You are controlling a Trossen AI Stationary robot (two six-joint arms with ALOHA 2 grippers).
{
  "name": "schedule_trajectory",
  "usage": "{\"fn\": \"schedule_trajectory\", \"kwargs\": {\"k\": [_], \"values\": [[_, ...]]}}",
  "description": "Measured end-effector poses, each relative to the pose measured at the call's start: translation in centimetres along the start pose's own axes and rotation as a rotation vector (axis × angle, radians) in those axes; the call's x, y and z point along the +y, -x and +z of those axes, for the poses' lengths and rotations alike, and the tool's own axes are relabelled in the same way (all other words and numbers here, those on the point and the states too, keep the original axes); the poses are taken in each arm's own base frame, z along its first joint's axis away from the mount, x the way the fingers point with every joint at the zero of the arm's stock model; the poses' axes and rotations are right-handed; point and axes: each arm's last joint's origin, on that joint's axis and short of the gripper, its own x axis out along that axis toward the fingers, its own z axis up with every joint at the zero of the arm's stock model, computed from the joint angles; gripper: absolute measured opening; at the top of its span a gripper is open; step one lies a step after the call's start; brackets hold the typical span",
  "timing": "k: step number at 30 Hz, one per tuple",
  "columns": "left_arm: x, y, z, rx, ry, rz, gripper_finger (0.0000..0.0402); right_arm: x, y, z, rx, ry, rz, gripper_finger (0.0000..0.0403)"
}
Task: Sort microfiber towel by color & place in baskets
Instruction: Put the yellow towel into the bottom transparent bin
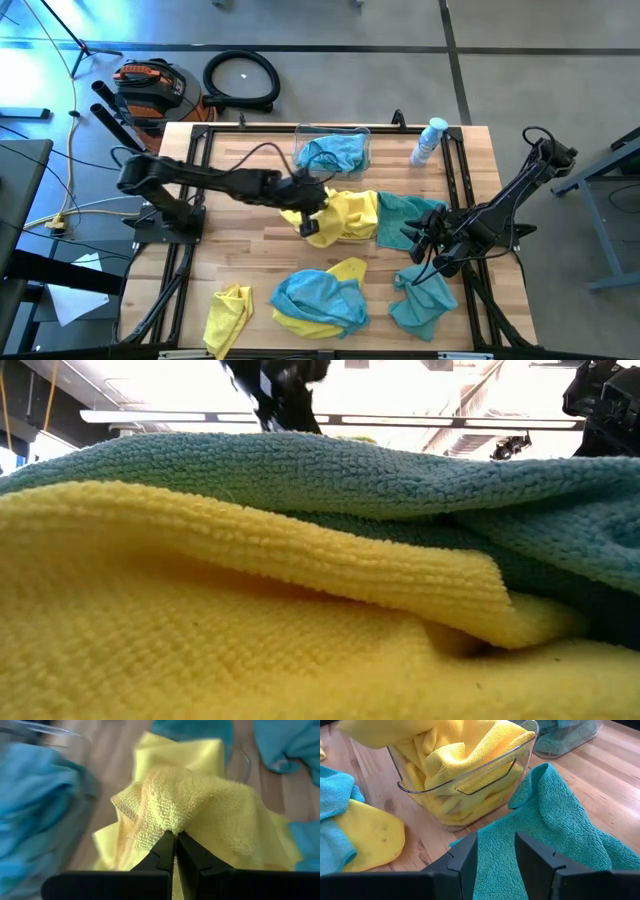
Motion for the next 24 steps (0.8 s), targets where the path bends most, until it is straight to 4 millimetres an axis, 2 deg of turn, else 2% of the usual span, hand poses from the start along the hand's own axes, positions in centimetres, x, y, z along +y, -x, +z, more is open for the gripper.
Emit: {"fn": "schedule_trajectory", "kwargs": {"k": [3, 8, 13, 17, 24], "values": [[0.1, -2.3, -0.7, 0.058, -0.012, -0.046, 0.0, 0.0, 0.0, 0.0, 0.0, 0.0, 0.0, 0.0126], [0.6, -5.7, -2.8, 0.226, 0.005, -0.012, 0.0, 0.0, 0.0, 0.0, 0.0, 0.0, 0.0, 0.0126], [1.0, -8.2, -4.4, 0.321, 0.021, -0.007, 0.0, 0.0, 0.0, 0.0, 0.0, 0.001, 0.0, 0.0126], [1.2, -9.0, -4.7, 0.339, 0.021, 0.0, 0.0, 0.0, 0.0, 0.0, 0.0, 0.0, 0.0, 0.0126], [1.4, -8.6, -4.5, 0.327, 0.029, 0.008, 0.0016, 0.0, 0.0, 0.0, 0.0, 0.0, 0.0, 0.0126]]}}
